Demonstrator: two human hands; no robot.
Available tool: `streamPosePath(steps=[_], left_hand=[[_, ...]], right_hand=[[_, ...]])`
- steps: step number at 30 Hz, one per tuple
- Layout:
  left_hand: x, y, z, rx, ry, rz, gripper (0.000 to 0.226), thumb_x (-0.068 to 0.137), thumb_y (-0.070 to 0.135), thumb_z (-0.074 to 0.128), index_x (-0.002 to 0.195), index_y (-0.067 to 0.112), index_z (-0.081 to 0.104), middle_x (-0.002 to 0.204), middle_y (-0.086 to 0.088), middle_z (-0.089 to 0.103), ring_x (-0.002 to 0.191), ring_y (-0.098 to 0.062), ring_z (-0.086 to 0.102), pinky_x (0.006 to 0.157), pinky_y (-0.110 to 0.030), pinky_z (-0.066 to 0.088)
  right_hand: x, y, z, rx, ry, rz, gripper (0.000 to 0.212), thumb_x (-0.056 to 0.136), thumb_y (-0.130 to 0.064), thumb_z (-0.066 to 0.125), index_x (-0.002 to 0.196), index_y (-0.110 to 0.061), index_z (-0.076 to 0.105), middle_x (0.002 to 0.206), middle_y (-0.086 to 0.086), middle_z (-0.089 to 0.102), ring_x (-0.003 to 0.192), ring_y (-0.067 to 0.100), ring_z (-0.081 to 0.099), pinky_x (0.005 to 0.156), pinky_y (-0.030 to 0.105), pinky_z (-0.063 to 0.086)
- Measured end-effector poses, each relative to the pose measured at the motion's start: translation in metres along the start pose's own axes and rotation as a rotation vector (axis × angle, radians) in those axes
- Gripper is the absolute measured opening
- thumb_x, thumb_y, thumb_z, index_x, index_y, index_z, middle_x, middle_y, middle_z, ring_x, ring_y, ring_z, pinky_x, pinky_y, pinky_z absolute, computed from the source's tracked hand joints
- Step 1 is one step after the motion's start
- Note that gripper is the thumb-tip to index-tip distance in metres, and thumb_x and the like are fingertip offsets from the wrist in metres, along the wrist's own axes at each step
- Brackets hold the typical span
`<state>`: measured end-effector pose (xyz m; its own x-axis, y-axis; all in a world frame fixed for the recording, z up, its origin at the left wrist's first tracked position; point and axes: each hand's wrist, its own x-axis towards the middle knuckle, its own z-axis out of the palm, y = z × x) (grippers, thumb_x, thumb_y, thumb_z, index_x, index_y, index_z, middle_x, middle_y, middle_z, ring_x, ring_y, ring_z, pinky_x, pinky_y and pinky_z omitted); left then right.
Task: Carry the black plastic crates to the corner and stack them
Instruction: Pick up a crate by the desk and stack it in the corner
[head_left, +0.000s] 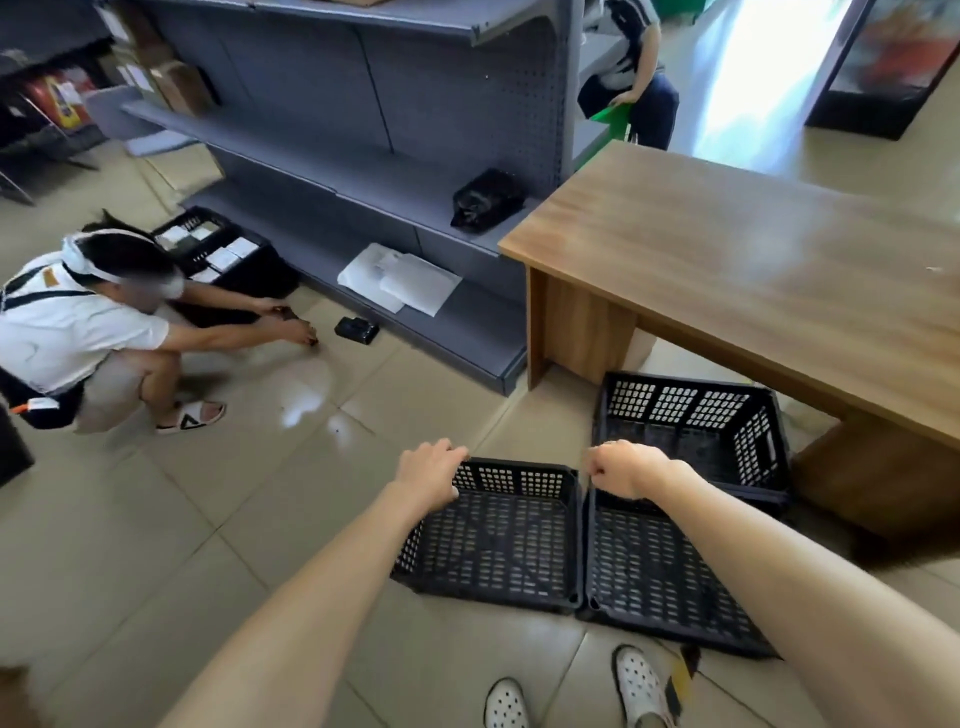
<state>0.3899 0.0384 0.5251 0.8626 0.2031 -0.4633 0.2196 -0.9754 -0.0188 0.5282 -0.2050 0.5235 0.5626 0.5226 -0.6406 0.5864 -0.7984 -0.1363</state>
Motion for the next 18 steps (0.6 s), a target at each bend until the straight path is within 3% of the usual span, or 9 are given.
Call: streamPosePath(steps=[5, 9, 14, 18], left_hand=[[0.019, 0.021, 0.013, -0.077, -0.056, -0.09, 0.056, 0.089, 0.03, 0.061, 0.141, 0.029, 0.042, 0.139, -0.003, 0.048, 0.125, -0.028, 0.05, 0.093, -0.042, 0.044], [0.025, 0.033, 0.04, -0.242, -0.135, -0.26, 0.061, 0.087, 0.036, 0.06, 0.143, 0.032, 0.038, 0.14, -0.001, 0.047, 0.127, -0.027, 0.049, 0.093, -0.042, 0.044], [0.032, 0.067, 0.073, -0.337, -0.191, -0.384, 0.062, 0.085, 0.041, 0.061, 0.142, 0.031, 0.04, 0.139, -0.001, 0.047, 0.126, -0.028, 0.049, 0.098, -0.044, 0.044], [0.04, 0.087, 0.108, -0.435, -0.21, -0.457, 0.057, 0.083, 0.038, 0.061, 0.137, 0.028, 0.046, 0.135, -0.003, 0.052, 0.12, -0.03, 0.051, 0.1, -0.044, 0.043]], right_hand=[[0.034, 0.04, -0.012, -0.028, -0.02, -0.042, 0.029, 0.091, -0.024, 0.047, 0.115, -0.017, 0.063, 0.121, 0.007, 0.061, 0.108, 0.03, 0.06, 0.085, 0.038, 0.05], [0.065, 0.059, -0.008, 0.01, -0.047, -0.148, 0.022, 0.093, -0.024, 0.045, 0.106, -0.019, 0.061, 0.106, 0.002, 0.059, 0.108, 0.029, 0.06, 0.084, 0.037, 0.048], [0.09, 0.096, 0.004, -0.144, -0.167, -0.173, 0.029, 0.095, -0.026, 0.043, 0.117, -0.021, 0.061, 0.124, 0.003, 0.06, 0.113, 0.028, 0.059, 0.086, 0.036, 0.048], [0.118, 0.108, 0.016, -0.244, -0.206, -0.176, 0.03, 0.095, -0.022, 0.043, 0.118, -0.018, 0.061, 0.124, 0.003, 0.06, 0.111, 0.027, 0.06, 0.085, 0.038, 0.051]])
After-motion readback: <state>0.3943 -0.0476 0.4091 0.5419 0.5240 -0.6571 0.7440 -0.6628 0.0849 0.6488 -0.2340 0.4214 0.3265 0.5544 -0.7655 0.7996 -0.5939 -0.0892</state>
